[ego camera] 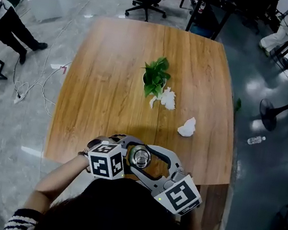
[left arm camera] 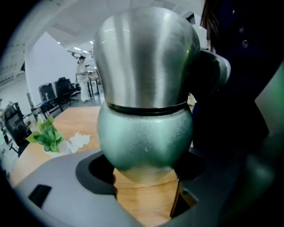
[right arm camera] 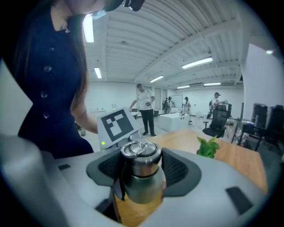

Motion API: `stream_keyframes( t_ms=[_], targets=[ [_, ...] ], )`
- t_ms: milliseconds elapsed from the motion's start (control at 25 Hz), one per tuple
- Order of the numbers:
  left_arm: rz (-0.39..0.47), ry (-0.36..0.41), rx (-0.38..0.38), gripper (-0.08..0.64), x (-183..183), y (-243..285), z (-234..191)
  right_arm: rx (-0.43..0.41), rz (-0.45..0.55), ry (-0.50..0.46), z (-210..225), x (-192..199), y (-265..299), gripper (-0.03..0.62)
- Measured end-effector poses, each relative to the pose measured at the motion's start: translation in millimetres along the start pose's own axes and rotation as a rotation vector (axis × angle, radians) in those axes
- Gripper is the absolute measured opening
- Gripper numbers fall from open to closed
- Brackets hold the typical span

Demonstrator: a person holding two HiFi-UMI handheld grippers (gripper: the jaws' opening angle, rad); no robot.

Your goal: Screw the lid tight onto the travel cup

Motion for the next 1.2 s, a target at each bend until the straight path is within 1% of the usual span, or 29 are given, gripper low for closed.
stream_keyframes(
  t_ms=[80, 160, 200, 240, 280, 320, 360, 400, 440, 480, 520, 560, 600, 640, 680, 800, 840, 880, 920, 960, 1040, 1080, 1120, 1160, 1200],
  targets=[
    [0.013, -0.072, -0.089, 0.390, -1.2, 1.3, -7.5, 0.115, 0.041, 0.021, 4.6, -1.3, 0.1, 0.253],
    [0.024, -0.158, -0.184, 0.388, -3.2, 1.9, -15.8, 0.255, 0.102, 0.095, 10.6, -2.7, -0.9, 0.256],
    [0.023, -0.192, -0.223, 0.388, -4.3, 2.3, -18.7, 0.308, 0.137, 0.139, 13.2, -2.8, -1.6, 0.256],
    [0.019, -0.213, -0.245, 0.388, -5.1, 3.0, -20.1, 0.332, 0.169, 0.179, 14.7, -2.5, -2.1, 0.256],
    [0.013, -0.219, -0.245, 0.388, -5.4, 3.7, -19.8, 0.317, 0.195, 0.209, 14.8, -2.1, -2.5, 0.256],
    [0.009, -0.208, -0.222, 0.388, -5.0, 4.1, -17.9, 0.268, 0.202, 0.226, 13.7, -1.5, -3.0, 0.256],
    [0.009, -0.181, -0.179, 0.388, -4.0, 3.8, -14.7, 0.199, 0.186, 0.227, 11.9, -0.9, -3.6, 0.258],
    [0.013, -0.143, -0.118, 0.389, -2.8, 2.8, -10.5, 0.129, 0.150, 0.210, 9.8, -0.7, -4.1, 0.259],
    [0.018, -0.105, -0.051, 0.388, -2.0, 1.4, -6.1, 0.070, 0.105, 0.174, 7.6, -0.6, -4.4, 0.261],
    [0.021, -0.072, 0.007, 0.390, -1.7, 0.1, -2.4, 0.031, 0.060, 0.127, 5.9, -0.2, -4.4, 0.261],
    [0.019, -0.047, 0.042, 0.388, -1.9, -0.2, -0.1, 0.013, 0.025, 0.079, 4.9, 0.6, -4.0, 0.261],
    [0.015, -0.032, 0.047, 0.390, -2.4, 0.6, 0.5, 0.013, 0.006, 0.039, 4.7, 1.5, -3.4, 0.259],
    [0.011, -0.029, 0.026, 0.388, -2.7, 2.1, -0.7, 0.034, 0.003, 0.014, 5.3, 2.2, -2.4, 0.259],
    [0.007, -0.043, -0.012, 0.388, -2.9, 3.8, -3.2, 0.078, 0.014, 0.006, 6.5, 2.6, -1.2, 0.259],
    [0.006, -0.071, -0.061, 0.388, -3.2, 5.2, -6.6, 0.142, 0.032, 0.012, 8.2, 2.2, -0.1, 0.259],
    [0.008, -0.170, -0.223, 0.388, -6.7, 7.4, -16.4, 0.362, 0.093, 0.061, 12.4, -0.6, 2.3, 0.259],
    [0.007, -0.191, -0.265, 0.388, -8.2, 8.0, -17.9, 0.412, 0.110, 0.079, 12.8, -1.3, 2.9, 0.259],
    [0.006, -0.206, -0.286, 0.388, -9.2, 8.6, -18.2, 0.434, 0.125, 0.094, 12.6, -1.9, 3.5, 0.259],
    [0.008, -0.211, -0.282, 0.388, -9.3, 8.7, -17.4, 0.420, 0.135, 0.105, 11.9, -2.4, 3.7, 0.259],
    [0.016, -0.205, -0.251, 0.388, -8.9, 7.9, -15.7, 0.370, 0.138, 0.113, 10.8, -2.8, 3.2, 0.259],
    [0.046, -0.152, -0.132, 0.388, -7.3, 4.2, -10.2, 0.200, 0.110, 0.125, 9.0, -2.1, -0.5, 0.259],
    [0.054, -0.110, -0.066, 0.389, -6.6, 2.1, -6.8, 0.114, 0.093, 0.125, 8.4, -1.6, -2.5, 0.259],
    [0.053, -0.069, -0.012, 0.390, -6.2, 0.6, -3.6, 0.049, 0.079, 0.115, 8.0, -1.5, -4.0, 0.259],
    [0.045, -0.039, 0.018, 0.388, -6.1, 0.1, -1.5, 0.013, 0.068, 0.093, 7.8, -1.7, -4.9, 0.259],
    [0.036, -0.025, 0.021, 0.390, -6.1, 0.5, -0.9, 0.008, 0.062, 0.067, 7.7, -2.2, -5.1, 0.259]
  ],
)
Point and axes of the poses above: the fingertips, and each gripper's own axes: y forward along the fingers, z to its right, x out of its underside, the point moved 8 cm from there along -y, backward along the fingers, and after that the axes turned 12 degrees about -x, right-handed, at the moved point
